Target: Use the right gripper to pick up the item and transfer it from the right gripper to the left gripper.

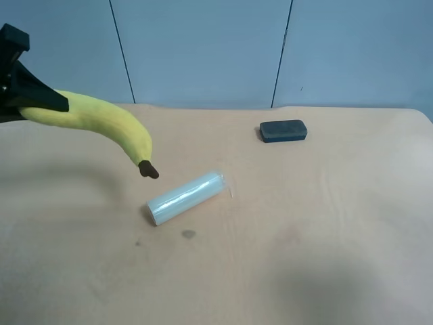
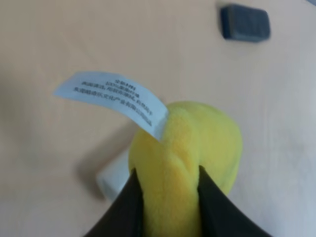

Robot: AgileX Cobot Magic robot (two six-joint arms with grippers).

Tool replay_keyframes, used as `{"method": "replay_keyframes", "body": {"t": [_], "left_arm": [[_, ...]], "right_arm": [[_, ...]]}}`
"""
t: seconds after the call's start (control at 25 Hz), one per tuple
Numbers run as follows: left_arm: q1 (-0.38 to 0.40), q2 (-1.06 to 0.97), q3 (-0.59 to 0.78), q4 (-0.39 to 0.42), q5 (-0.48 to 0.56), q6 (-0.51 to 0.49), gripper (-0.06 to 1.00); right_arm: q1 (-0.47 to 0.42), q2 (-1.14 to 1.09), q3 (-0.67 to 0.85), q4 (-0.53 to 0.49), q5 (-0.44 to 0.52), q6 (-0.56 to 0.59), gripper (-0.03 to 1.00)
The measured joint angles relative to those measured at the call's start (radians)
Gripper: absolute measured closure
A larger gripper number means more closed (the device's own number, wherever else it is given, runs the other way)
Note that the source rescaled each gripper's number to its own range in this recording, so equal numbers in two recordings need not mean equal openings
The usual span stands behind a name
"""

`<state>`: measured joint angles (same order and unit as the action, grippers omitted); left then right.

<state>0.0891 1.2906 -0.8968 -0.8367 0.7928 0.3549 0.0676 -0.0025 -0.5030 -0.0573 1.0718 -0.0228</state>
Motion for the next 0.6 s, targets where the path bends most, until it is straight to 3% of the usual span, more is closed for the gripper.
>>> {"method": "replay_keyframes", "body": {"t": [0.44,0.6], "left_arm": [[0.000,0.347,-0.063,-0.004,-0.303,0.007,0.94],[0.000,0.406,-0.063,-0.005,-0.365,0.007,0.94]], "right_arm": [[0.000,0.000,0.000,0.000,0.000,0.000,-0.03],[0.000,0.000,0.000,0.000,0.000,-0.001,-0.03]]}}
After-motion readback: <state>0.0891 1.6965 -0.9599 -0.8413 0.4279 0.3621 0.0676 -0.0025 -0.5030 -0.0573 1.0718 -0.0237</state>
